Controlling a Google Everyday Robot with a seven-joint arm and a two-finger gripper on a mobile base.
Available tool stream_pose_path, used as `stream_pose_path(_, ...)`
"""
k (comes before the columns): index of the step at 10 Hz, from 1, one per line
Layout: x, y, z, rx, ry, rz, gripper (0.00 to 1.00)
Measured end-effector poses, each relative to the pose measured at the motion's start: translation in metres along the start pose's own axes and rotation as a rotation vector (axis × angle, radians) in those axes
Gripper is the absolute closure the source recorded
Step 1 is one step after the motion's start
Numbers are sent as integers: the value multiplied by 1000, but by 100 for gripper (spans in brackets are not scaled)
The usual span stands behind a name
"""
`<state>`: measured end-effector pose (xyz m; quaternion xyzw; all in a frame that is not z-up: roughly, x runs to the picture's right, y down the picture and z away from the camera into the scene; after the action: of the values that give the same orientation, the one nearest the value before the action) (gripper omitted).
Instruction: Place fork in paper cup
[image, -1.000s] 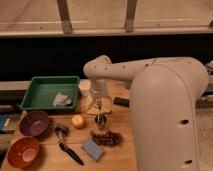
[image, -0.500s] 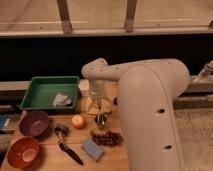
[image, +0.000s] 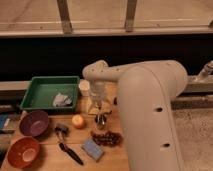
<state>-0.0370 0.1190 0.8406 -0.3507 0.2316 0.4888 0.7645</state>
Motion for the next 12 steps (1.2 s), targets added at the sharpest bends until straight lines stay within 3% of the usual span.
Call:
stream_pose_path(8, 2, 3, -23, 29, -36, 4, 21)
stream_pose_path(12, -4, 1, -22, 21, -42, -3, 58)
